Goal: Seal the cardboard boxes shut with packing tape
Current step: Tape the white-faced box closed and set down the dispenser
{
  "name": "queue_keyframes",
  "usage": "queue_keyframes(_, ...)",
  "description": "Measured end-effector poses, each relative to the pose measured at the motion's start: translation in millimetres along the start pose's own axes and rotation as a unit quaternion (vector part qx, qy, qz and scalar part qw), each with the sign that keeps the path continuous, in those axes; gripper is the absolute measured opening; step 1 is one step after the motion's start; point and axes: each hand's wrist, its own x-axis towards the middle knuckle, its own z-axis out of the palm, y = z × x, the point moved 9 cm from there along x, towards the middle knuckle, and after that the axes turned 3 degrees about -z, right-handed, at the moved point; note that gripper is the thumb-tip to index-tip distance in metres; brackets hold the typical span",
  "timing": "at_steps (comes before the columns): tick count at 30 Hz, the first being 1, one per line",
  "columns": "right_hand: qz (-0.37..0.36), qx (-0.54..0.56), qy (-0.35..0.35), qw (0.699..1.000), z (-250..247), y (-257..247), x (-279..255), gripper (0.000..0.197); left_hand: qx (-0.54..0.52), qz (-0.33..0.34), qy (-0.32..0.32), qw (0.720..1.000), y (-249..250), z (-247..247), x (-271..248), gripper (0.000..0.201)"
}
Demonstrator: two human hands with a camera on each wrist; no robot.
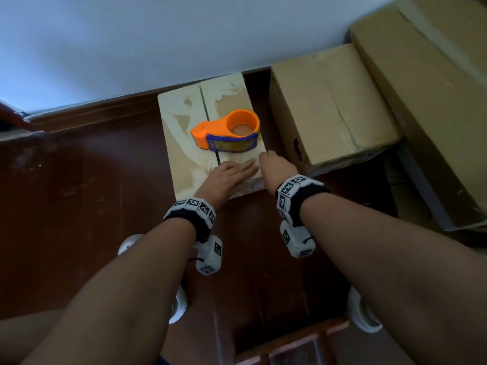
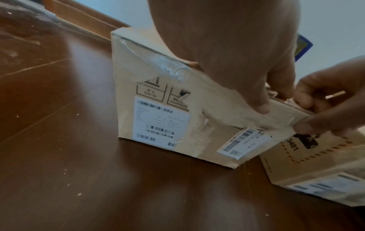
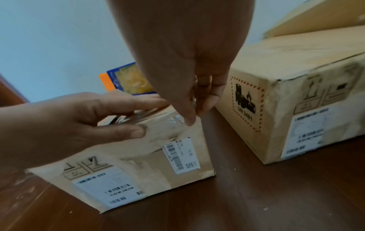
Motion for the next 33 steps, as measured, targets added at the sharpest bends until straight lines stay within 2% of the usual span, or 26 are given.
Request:
queue_keyframes(3,0.015,-0.011,-0.012,1.0,-0.5,-1.6,2.3,0.035,0.084,0.055,-0.025,0.995,-14.4,21.0,-15.9,0.048)
queue_keyframes(5,0.022,-0.017,-0.012,1.0,-1.1,-3.1,1.9,0.037,0.133,0.019,-0.032,0.99,-30.6,20.7,-32.3,0.058)
queue_keyframes(8,0.02,-0.032,-0.004,0.999,-1.6,-5.8,1.3,0.037,0.177,-0.058,-0.027,0.982,-50.6,6.3,-60.5,0.058)
queue_keyframes(11,0.027,-0.036,-0.002,0.999,-2.6,-6.5,0.1,0.034,0.185,-0.083,-0.043,0.978,-61.6,1.5,-71.9,0.063)
queue_keyframes(18,0.041,-0.027,-0.012,0.999,-0.3,-7.2,-1.6,0.036,0.166,-0.155,-0.074,0.971,-86.9,-3.2,-89.2,0.07)
queue_keyframes(21,0.041,-0.023,-0.017,0.999,1.5,-6.8,0.0,0.036,0.09,-0.236,-0.072,0.965,-99.6,-5.4,-98.9,0.078)
queue_keyframes(25,0.054,0.004,-0.008,0.999,6.3,-6.5,-0.6,0.038,-0.024,-0.281,-0.04,0.959,-104.4,-7.5,-96.8,0.08)
queue_keyframes(30,0.05,0.076,0.001,0.996,11.3,-2.2,-4.4,0.035,-0.159,-0.387,0.014,0.908,-112.7,-22.9,-96.6,0.065)
queue_keyframes(31,0.042,0.099,0.013,0.994,11.8,-0.3,-7.1,0.032,-0.192,-0.425,0.054,0.883,-116.7,-28.3,-103.9,0.067)
queue_keyframes(32,0.037,0.125,0.032,0.991,10.5,2.5,-11.0,0.029,-0.234,-0.476,0.1,0.842,-122.1,-31.6,-114.9,0.069)
queue_keyframes(33,0.039,0.15,0.055,0.986,9.3,6.7,-15.3,0.027,-0.281,-0.533,0.133,0.787,-126.9,-29.4,-128.8,0.069)
